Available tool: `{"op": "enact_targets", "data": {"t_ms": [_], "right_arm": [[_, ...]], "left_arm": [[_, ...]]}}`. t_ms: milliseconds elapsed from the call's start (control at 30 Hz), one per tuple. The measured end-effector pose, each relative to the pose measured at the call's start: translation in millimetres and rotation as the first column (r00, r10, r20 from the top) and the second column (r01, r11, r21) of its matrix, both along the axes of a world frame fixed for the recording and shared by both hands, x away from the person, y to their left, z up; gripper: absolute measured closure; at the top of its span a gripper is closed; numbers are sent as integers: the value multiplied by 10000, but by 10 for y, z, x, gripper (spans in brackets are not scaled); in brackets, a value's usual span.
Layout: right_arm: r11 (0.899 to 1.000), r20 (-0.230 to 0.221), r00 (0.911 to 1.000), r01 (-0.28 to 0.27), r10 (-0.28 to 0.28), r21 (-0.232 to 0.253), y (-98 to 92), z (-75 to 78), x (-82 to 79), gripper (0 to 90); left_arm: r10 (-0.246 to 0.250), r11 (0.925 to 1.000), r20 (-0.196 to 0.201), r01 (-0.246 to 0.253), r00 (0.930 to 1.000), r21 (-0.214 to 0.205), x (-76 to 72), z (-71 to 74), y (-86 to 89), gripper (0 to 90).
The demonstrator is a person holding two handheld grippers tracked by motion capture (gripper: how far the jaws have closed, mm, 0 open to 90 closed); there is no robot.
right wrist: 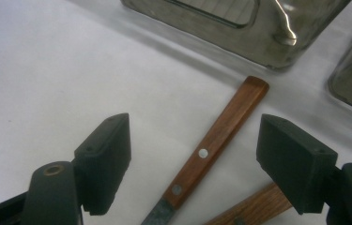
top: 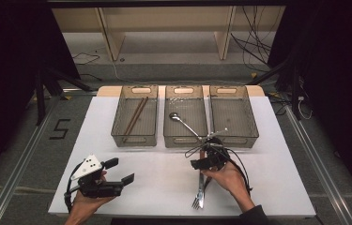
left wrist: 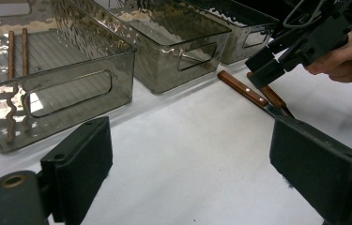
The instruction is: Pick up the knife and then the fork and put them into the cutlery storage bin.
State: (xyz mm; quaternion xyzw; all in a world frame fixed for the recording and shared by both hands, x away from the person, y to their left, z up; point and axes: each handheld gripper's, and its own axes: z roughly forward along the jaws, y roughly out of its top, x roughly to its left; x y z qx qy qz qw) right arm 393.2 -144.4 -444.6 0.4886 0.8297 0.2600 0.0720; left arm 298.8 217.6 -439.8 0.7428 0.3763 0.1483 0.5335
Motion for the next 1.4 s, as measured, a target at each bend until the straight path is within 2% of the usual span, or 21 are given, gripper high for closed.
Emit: {"op": "enact_targets", "data": {"t_ms": [267, 700, 1100, 1400], "right_arm": [[9992, -318, 9995, -29, 16, -392, 28, -79, 17, 292], [9944, -585, 9982, -178, 118, -1039, 60, -139, 26, 333], [9901, -984, 9949, -364, 231, -1353, 125, -196, 39, 374], [9863, -963, 9949, -460, 310, -1582, 155, -192, 42, 404]], "left_arm": [[31, 10000, 14, -31, 10000, 15, 3, -1, 6, 132], [-49, 10000, 6, 49, 10000, 82, -4, 0, -12, 132], [-22, 9999, 28, 22, 10000, 101, -19, -4, 9, 132], [-38, 9999, 36, 37, 10000, 151, -15, -7, 1, 132]]}}
